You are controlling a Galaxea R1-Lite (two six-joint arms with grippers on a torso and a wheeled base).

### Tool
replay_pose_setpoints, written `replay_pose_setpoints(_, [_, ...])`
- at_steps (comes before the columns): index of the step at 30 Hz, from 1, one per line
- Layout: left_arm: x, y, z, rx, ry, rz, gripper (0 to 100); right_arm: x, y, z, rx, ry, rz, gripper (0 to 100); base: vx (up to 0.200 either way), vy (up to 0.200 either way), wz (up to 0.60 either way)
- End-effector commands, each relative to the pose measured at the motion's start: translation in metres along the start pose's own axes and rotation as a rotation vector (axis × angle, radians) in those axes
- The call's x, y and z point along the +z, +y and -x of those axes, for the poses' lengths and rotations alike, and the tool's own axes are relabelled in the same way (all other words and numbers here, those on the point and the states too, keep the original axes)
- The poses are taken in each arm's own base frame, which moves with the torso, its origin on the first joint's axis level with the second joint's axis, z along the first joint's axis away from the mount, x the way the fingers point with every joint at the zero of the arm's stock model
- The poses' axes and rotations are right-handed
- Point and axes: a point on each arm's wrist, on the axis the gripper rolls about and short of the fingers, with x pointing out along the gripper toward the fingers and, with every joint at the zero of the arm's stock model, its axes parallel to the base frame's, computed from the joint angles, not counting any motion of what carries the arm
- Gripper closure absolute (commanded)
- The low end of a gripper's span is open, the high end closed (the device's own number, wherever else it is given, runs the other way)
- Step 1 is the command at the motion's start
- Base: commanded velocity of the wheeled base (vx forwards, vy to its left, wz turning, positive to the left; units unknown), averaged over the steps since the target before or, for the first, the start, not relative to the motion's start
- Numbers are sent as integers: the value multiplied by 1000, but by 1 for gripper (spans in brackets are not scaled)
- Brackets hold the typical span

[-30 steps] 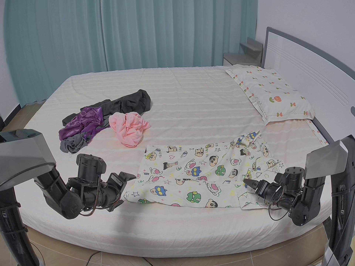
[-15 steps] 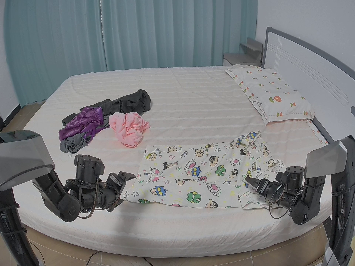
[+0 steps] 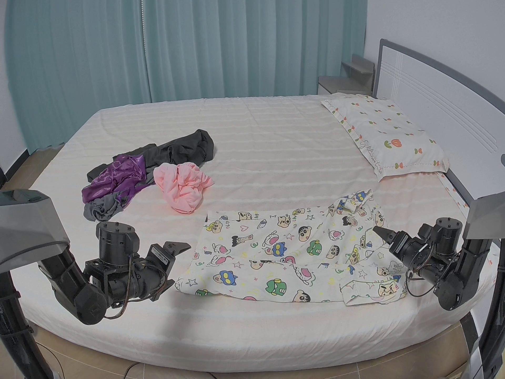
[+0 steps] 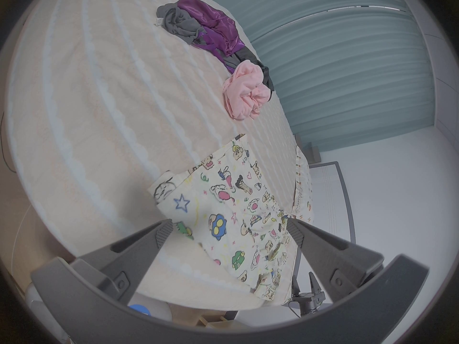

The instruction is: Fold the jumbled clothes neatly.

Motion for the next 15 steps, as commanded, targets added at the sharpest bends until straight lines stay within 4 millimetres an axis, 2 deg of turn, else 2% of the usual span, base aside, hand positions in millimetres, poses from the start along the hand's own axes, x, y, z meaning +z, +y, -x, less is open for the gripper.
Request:
replay_pose_setpoints(1, [-1, 0, 0, 2, 2, -1, 0, 4, 5, 3, 22, -24, 7, 0, 200, 0, 0])
replay_pose_setpoints(3, [0, 1, 0, 7, -3, -10, 0, 4, 5, 3, 21, -23, 10, 0, 200, 0, 0])
replay_pose_setpoints(9, [-2, 2, 2, 2, 5, -11, 0, 2, 4, 3, 17, -16, 11, 0, 0, 0, 0])
replay_pose_setpoints(15, [-13, 2, 2, 5, 41, -32, 0, 1, 4, 3, 15, -10, 12, 0, 0, 0, 0])
